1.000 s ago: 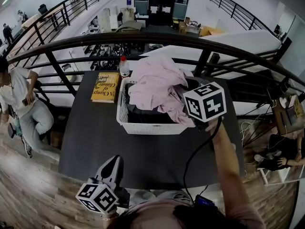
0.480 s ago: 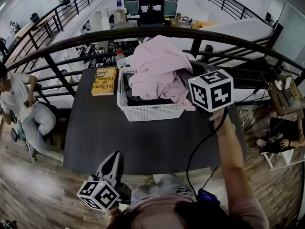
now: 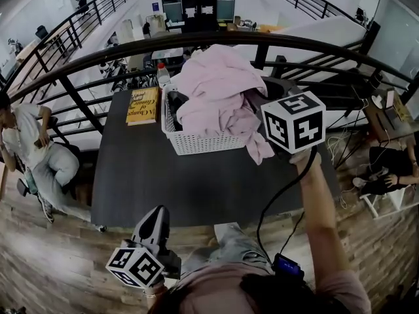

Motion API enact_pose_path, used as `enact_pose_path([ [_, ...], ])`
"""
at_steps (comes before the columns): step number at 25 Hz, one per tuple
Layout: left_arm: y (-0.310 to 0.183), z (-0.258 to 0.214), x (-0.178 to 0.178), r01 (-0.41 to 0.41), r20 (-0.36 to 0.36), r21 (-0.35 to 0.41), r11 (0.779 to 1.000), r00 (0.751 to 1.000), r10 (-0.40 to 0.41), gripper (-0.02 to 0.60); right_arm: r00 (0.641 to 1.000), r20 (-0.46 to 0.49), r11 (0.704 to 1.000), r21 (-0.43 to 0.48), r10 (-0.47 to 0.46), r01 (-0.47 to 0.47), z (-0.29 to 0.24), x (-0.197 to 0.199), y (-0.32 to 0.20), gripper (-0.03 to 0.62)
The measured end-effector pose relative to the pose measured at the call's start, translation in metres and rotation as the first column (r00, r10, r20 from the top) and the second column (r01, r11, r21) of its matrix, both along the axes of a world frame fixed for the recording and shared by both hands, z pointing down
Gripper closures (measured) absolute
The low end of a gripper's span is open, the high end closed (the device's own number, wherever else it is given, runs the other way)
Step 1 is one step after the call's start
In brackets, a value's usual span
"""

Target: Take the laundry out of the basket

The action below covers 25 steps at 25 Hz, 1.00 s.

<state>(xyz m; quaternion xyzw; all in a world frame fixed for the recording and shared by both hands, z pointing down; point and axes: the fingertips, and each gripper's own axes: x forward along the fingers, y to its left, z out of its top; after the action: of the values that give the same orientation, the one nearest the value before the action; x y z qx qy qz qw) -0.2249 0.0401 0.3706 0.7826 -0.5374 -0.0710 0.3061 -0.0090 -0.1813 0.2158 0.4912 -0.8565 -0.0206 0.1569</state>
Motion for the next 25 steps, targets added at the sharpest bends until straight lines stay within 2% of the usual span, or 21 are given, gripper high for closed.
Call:
enact_pose_path([
  [8,0.013,0.008,0.01,-0.035,0.012,0.002,0.999,0.999,0.035,0.584,0.999,0.032,0.999,-0.036,0.025,-0.024,0.029,0.017,0.046,0.511],
  [14,-0.005,0.004,0.042,-0.096,0.022,0.012,0.995,0.995,0.096,0.584,0.993,0.075,0.995,-0.047,0.093,-0.09,0.047,0.054,0.068,0.511],
  [25,-0.033,0.002,0.112,-0.167,0.02,-0.003,0.986,0.986,0.167,0.584,0.972,0.093,0.97,-0.135,0.216,-0.202,0.084,0.135,0.077,0.511],
])
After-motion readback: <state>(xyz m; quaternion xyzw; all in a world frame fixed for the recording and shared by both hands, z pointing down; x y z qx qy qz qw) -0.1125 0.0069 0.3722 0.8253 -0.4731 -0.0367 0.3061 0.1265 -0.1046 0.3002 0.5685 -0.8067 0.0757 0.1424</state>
